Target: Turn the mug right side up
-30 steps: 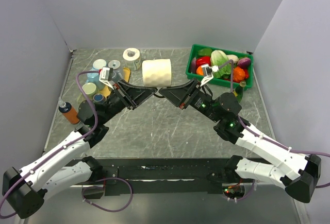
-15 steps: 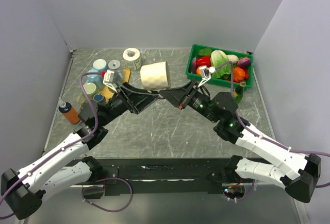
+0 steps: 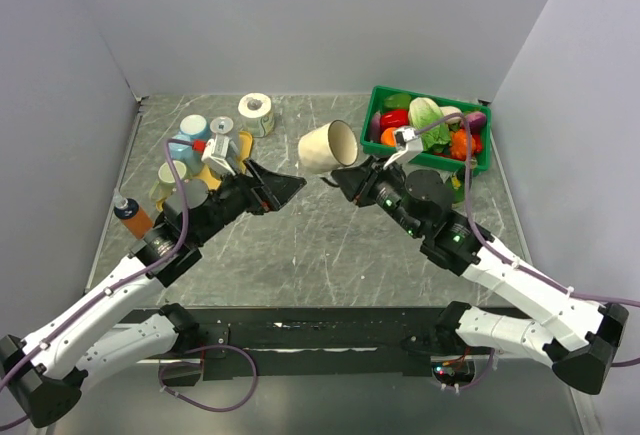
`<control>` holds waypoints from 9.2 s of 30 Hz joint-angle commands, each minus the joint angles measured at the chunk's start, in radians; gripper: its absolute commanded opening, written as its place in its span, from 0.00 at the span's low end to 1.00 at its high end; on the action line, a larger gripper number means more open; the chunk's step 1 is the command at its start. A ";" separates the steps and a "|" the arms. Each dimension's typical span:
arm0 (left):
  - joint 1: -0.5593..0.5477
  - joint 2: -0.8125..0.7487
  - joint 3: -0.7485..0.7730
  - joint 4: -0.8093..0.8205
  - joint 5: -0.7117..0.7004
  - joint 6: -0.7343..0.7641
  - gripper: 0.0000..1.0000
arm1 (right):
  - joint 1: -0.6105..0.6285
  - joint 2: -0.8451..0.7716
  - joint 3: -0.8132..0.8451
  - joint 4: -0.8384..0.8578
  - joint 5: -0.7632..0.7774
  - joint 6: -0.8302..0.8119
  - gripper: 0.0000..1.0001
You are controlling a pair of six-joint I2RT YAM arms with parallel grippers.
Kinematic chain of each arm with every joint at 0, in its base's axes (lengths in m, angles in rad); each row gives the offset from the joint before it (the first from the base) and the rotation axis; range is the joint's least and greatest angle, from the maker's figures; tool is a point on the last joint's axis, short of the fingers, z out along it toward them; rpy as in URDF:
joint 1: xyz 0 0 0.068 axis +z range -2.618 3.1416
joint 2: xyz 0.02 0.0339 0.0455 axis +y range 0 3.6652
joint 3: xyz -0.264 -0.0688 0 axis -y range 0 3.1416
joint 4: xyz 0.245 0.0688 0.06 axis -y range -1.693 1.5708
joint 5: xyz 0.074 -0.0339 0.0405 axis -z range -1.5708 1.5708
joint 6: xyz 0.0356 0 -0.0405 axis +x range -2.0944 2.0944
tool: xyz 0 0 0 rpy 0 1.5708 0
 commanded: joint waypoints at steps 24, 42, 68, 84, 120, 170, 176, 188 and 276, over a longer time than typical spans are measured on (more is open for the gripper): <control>-0.004 -0.040 0.080 -0.334 -0.246 0.141 0.96 | -0.417 0.239 -0.055 -0.128 0.290 -0.237 0.00; -0.004 -0.014 0.065 -0.333 -0.233 0.132 0.96 | -0.579 0.423 -0.123 0.023 0.175 -0.237 0.00; -0.004 0.006 0.056 -0.333 -0.238 0.128 0.96 | -0.597 0.474 -0.055 -0.246 0.240 -0.099 0.72; -0.003 0.078 0.053 -0.466 -0.466 0.056 0.96 | -0.591 0.136 -0.092 -0.378 0.059 -0.136 1.00; 0.424 0.648 0.076 -0.382 -0.678 0.481 0.96 | -0.585 -0.139 -0.123 -0.404 -0.351 -0.130 0.98; 0.490 0.664 0.040 -0.356 -0.549 0.360 0.47 | -0.586 -0.148 -0.215 -0.355 -0.437 -0.058 0.89; 0.488 0.667 0.043 -0.362 -0.559 0.366 0.34 | -0.586 -0.143 -0.207 -0.367 -0.435 -0.062 0.89; 0.479 0.698 0.060 -0.386 -0.585 0.360 0.01 | -0.586 -0.149 -0.213 -0.375 -0.432 -0.055 0.89; 0.028 -0.007 -0.092 0.529 0.165 -0.257 0.01 | -0.049 0.088 0.024 0.406 -0.374 0.162 0.47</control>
